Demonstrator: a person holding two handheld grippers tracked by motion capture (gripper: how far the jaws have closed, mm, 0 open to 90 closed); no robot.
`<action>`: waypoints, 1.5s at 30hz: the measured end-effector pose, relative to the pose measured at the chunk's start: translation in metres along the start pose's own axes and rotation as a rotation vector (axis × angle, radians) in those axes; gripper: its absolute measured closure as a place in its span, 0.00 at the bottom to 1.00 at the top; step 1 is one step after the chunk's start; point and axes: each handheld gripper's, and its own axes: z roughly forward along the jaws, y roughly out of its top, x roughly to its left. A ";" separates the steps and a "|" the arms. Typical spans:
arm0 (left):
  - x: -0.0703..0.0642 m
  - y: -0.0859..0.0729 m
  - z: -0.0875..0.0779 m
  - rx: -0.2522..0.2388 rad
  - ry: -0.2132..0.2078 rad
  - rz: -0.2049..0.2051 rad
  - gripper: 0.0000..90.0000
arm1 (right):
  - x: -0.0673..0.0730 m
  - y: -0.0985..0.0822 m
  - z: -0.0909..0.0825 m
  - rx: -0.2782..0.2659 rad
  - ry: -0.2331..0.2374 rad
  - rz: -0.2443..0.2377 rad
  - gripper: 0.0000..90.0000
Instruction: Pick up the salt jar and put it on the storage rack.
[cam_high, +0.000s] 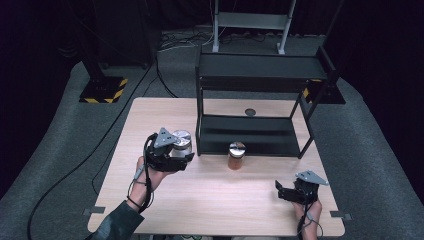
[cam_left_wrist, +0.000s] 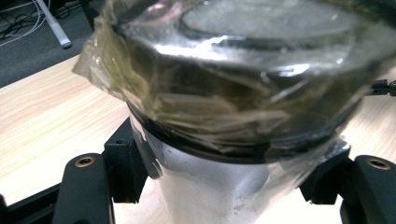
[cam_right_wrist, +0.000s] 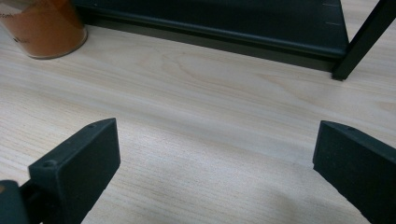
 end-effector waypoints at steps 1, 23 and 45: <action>0.001 0.003 0.002 0.000 -0.008 -0.003 0.34 | 0.000 0.000 0.000 0.000 0.000 0.000 0.00; 0.006 0.044 0.018 -0.009 -0.032 0.010 0.34 | 0.000 0.000 0.000 -0.002 0.000 0.003 0.00; 0.014 0.079 0.026 -0.003 -0.030 0.021 0.34 | 0.001 0.002 0.001 0.008 -0.005 0.001 0.00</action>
